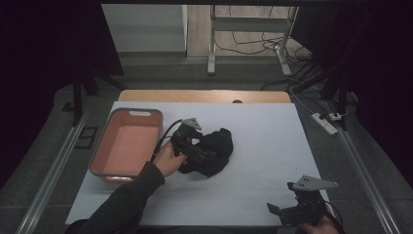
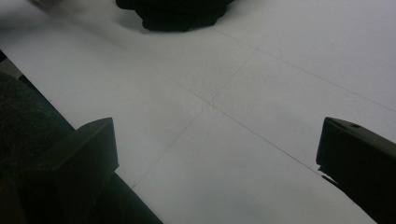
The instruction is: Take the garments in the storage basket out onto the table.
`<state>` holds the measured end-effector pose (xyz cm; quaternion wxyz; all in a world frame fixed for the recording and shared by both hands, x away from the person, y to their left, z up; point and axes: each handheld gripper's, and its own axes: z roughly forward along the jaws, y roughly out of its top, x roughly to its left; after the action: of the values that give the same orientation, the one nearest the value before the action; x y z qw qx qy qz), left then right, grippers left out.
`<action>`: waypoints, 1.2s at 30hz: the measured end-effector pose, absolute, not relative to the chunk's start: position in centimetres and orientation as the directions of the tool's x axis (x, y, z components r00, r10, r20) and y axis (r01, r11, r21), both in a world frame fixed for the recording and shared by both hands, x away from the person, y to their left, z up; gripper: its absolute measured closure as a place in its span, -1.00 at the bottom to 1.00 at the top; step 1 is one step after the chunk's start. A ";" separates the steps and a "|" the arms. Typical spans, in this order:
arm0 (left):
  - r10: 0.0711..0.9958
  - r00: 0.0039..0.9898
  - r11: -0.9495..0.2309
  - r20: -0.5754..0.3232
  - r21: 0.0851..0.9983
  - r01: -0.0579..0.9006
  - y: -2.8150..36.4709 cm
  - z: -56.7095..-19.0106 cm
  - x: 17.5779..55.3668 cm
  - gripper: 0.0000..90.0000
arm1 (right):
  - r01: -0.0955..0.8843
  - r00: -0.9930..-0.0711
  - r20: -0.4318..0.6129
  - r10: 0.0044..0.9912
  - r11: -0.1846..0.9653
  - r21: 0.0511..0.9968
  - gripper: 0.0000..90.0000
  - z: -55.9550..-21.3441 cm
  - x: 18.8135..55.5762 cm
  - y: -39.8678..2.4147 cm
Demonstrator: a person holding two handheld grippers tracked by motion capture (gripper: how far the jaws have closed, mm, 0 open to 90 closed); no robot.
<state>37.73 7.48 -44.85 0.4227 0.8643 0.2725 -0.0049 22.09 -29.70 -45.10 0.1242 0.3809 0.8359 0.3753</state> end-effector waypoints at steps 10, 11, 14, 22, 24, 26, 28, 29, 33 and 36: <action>0.468 0.856 -0.497 -0.220 0.735 0.461 8.4 -44.8 36.8 -1.00 | 0.544 -0.679 0.078 0.730 0.429 0.722 -1.00 -45.1 22.1 -29.7; 0.469 0.855 -0.491 -0.220 0.740 0.460 8.5 -44.8 36.6 -1.00 | 0.543 -0.679 0.078 0.730 0.429 0.722 -1.00 -45.1 22.1 -29.7; 0.469 0.853 -0.483 -0.228 0.743 0.464 8.9 -44.9 36.2 -1.00 | 0.544 -0.679 0.078 0.730 0.429 0.722 -1.00 -45.1 22.1 -29.7; 0.472 0.853 -0.478 -0.222 0.749 0.460 10.0 -45.0 35.1 -1.00 | 0.541 -0.681 0.075 0.728 0.432 0.721 -1.00 -45.1 22.1 -29.7; 0.478 0.848 -0.468 -0.229 0.751 0.466 10.3 -45.1 34.8 -1.00 | 0.541 -0.681 0.075 0.728 0.432 0.722 -1.00 -45.1 22.1 -29.7; 0.480 0.843 -0.459 -0.243 0.749 0.477 10.7 -45.4 34.5 -1.00 | 0.541 -0.681 0.075 0.728 0.431 0.722 -1.00 -45.1 22.1 -29.7; 0.482 0.842 -0.466 -0.241 0.744 0.480 10.9 -45.6 34.2 -1.00 | 0.541 -0.681 0.075 0.728 0.432 0.722 -1.00 -45.1 22.1 -29.7; 0.486 0.839 -0.463 -0.245 0.742 0.485 10.9 -45.7 34.1 -1.00 | 0.542 -0.681 0.076 0.728 0.432 0.721 -1.00 -45.1 22.1 -29.7; 0.484 0.840 -0.464 -0.245 0.742 0.484 11.3 -45.7 33.6 -1.00 | 0.542 -0.682 0.075 0.728 0.433 0.721 -1.00 -45.1 22.1 -29.6; 0.483 0.839 -0.453 -0.250 0.749 0.484 11.6 -45.5 33.2 -1.00 | 0.542 -0.681 0.076 0.728 0.432 0.721 -1.00 -45.1 22.1 -29.6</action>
<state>33.21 11.62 -45.50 0.4394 0.8523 0.2836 -0.0006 22.08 -29.65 -45.11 0.1244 0.3794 0.8370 0.3741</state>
